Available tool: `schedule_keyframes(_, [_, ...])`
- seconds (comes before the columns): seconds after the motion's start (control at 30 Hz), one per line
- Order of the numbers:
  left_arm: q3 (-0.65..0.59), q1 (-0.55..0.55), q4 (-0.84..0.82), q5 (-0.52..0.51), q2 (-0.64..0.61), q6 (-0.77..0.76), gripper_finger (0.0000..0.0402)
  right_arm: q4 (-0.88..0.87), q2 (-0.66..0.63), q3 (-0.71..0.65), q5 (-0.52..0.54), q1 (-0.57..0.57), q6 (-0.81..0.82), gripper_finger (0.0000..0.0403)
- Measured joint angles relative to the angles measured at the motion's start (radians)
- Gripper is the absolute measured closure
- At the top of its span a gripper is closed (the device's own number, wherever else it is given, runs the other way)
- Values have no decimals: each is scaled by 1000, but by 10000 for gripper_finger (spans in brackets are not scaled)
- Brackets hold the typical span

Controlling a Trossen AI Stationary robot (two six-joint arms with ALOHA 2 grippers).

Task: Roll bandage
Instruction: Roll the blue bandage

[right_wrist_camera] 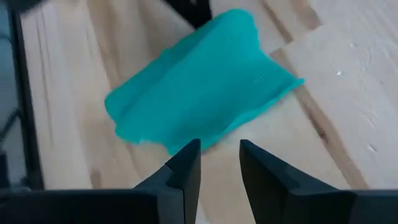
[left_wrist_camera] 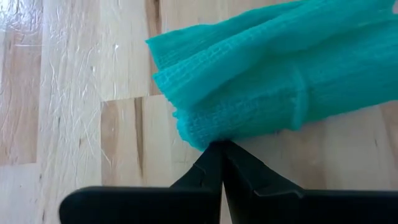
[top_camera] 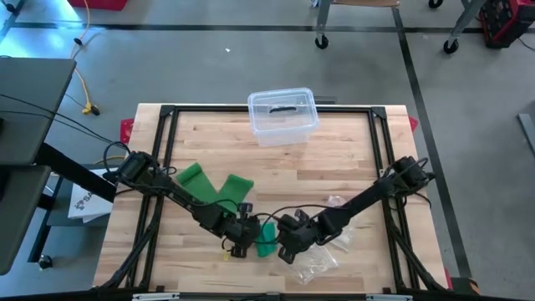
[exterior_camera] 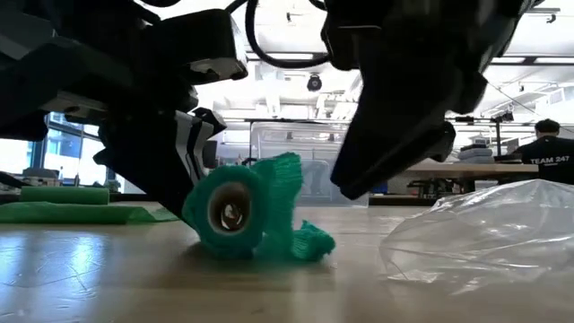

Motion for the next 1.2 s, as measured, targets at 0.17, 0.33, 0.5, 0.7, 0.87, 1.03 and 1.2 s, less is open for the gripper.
schedule_keyframes(0.17, [0, 0, -5, 4, 0, 0, 401, 3, 5, 0, -15, -43, 123, 300])
schedule_keyframes(0.33, [0, -1, -8, 6, 0, 0, 401, 35, 43, -1, -52, -59, 142, 300])
schedule_keyframes(0.5, [0, -1, -28, 7, 0, 0, 401, 73, 60, -1, -93, -70, 161, 300])
schedule_keyframes(0.7, [0, -1, -32, 5, 0, 1, 401, 79, 81, -1, -145, -97, 141, 300])
schedule_keyframes(0.87, [0, -1, -35, 4, 0, 0, 401, 99, 120, 2, -242, -124, 127, 307])
schedule_keyframes(1.03, [0, -2, -55, 5, -5, -6, 401, 70, 114, 2, -218, -119, 74, 383])
schedule_keyframes(1.2, [0, -33, -95, 4, -23, -42, 401, -41, 94, 6, -185, -108, 43, 396])
